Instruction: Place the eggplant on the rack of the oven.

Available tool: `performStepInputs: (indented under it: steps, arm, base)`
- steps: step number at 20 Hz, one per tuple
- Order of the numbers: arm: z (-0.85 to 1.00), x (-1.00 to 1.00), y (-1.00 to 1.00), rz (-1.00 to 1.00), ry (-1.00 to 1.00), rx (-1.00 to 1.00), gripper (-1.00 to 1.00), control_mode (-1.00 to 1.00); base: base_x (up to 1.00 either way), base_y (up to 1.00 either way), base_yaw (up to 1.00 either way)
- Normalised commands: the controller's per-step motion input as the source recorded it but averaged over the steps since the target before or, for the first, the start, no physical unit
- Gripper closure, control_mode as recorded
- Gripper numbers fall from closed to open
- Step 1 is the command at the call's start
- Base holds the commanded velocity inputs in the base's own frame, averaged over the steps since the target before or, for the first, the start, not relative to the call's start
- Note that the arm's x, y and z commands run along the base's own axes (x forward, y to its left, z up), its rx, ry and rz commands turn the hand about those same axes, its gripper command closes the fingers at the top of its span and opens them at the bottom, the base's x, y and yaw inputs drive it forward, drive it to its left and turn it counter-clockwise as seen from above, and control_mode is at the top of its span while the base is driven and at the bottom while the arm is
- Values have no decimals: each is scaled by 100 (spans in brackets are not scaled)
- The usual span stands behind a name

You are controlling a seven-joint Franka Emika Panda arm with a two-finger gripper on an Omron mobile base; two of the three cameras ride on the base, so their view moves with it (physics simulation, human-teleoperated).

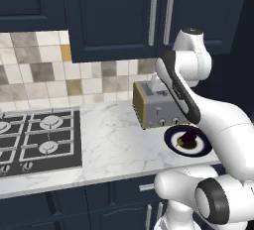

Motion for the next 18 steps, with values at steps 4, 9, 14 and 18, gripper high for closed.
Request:
performStepInputs:
  steps: [4, 9, 14, 18]
  arm:
    - [-16, -9, 0, -22, 0, 0, -100, -100]
    - [-49, -1, -10, -61, 0, 9, -100, -100]
    - [-38, 2, -68, -47, 0, 18, -100, -100]
    - [-77, 4, -49, -45, 0, 11, -100, -100]
  base:
    - [0, 0, 0]
    - [0, 0, 0]
    - [0, 0, 0]
    - [0, 0, 0]
